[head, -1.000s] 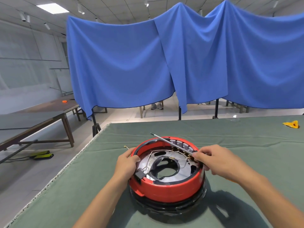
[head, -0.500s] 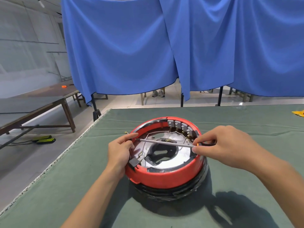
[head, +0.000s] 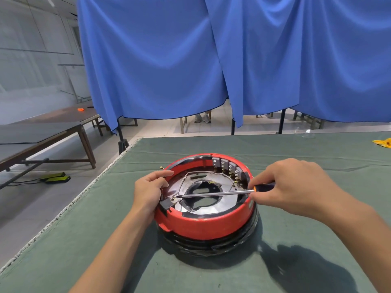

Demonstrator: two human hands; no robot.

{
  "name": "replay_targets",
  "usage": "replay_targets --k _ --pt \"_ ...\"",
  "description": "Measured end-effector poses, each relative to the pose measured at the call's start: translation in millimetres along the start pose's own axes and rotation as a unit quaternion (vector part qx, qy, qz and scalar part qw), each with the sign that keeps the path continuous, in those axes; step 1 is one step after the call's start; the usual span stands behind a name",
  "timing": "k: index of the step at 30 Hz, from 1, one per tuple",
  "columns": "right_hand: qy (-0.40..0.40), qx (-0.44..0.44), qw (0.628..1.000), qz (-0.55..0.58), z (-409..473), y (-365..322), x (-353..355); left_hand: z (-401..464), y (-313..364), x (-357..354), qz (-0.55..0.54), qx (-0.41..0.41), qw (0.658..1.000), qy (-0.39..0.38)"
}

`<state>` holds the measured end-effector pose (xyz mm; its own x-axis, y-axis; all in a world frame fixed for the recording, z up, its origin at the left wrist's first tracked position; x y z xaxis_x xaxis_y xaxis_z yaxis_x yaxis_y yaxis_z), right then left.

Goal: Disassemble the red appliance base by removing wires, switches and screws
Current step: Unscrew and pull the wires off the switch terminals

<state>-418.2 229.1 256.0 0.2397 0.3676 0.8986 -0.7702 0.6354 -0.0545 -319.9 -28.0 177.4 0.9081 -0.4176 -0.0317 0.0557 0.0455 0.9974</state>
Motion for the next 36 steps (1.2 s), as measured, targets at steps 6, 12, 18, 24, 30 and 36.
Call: replay_targets --k 6,12,18,24,30,36 --pt "-0.019 0.015 1.0 0.02 2 4 -9 5 -5 -1 -0.01 0.023 0.999 -0.031" --pt "-0.02 0.019 0.999 0.024 -1 8 -13 7 -2 -3 -0.008 0.018 0.999 -0.046" --pt "-0.006 0.011 0.999 0.033 0 7 -23 16 -8 -6 -0.028 0.025 0.997 -0.072" --pt "0.005 0.019 0.999 0.03 -1 3 -28 24 -12 -8 -0.039 0.028 0.995 -0.087" --pt "-0.003 0.01 0.999 0.042 -2 3 -26 25 -14 -8 -0.044 0.034 0.995 -0.088" --pt "-0.003 0.013 0.999 0.04 -2 2 -26 25 -15 -9 -0.046 0.032 0.995 -0.081"
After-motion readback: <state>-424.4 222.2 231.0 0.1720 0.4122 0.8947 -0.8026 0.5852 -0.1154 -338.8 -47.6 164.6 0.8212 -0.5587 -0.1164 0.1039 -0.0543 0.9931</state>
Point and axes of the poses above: each hand's wrist, its own z-axis towards the middle knuckle, its own x-axis out of the back of the hand, y = z × x, the point moved 4 cm from there along z, towards the middle knuckle, and after that the axes turned 9 degrees about y, right-handed, at the moved point
